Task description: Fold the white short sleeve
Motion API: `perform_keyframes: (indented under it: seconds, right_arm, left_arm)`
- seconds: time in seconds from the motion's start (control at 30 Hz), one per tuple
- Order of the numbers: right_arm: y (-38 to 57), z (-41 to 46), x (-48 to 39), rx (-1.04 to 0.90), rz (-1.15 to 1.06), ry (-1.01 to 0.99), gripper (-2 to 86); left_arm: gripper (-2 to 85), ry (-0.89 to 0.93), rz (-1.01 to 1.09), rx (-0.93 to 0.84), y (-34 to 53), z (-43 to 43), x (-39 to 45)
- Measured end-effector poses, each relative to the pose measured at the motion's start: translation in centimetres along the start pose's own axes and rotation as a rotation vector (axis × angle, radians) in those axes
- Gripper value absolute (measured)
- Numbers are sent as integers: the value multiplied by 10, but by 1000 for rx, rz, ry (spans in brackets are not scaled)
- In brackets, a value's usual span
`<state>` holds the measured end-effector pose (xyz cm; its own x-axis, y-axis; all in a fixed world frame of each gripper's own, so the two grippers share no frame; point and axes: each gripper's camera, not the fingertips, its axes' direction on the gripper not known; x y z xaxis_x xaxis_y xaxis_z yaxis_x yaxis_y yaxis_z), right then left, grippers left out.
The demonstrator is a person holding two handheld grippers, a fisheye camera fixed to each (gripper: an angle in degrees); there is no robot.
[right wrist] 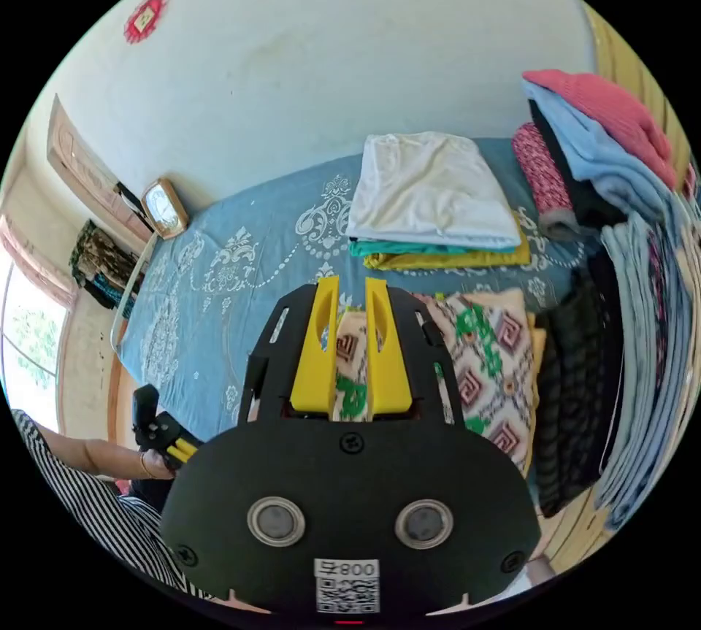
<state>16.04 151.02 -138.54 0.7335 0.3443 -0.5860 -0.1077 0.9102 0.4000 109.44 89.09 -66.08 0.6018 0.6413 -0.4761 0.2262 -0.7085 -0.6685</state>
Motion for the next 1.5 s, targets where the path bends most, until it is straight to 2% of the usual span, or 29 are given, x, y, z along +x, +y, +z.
perform_keyframes:
  seconds: [0.13,0.3,0.5,0.83,1.03,1.3,1.5]
  right_arm:
    - [-63,73,-41,-50,-73,157,80]
    - [-99,141,-64,-107,-97,223,86]
    - [-113,209,-70,-173,-51,369,21]
    - [-95,256,-67,-27,28,381,46]
    - [-91,307,-54,-99,83,379,21]
    - [-67,287,-77,11,25,210,1]
    - [-25,222,-126,130,-133,-98,0]
  left_arm:
    - [24,21,-43,10,21,-28,-15]
    - [21,40,-111,21,47,-67,-34]
    - [18,45,-116,31,63,-105,-33]
    - [9,73,-128,47,88,-165,-18]
    - [4,84,-154,58,103,-202,-11]
    - [3,92,-140,133,117,-262,21]
    - [7,64,-115,236,132,-321,58]
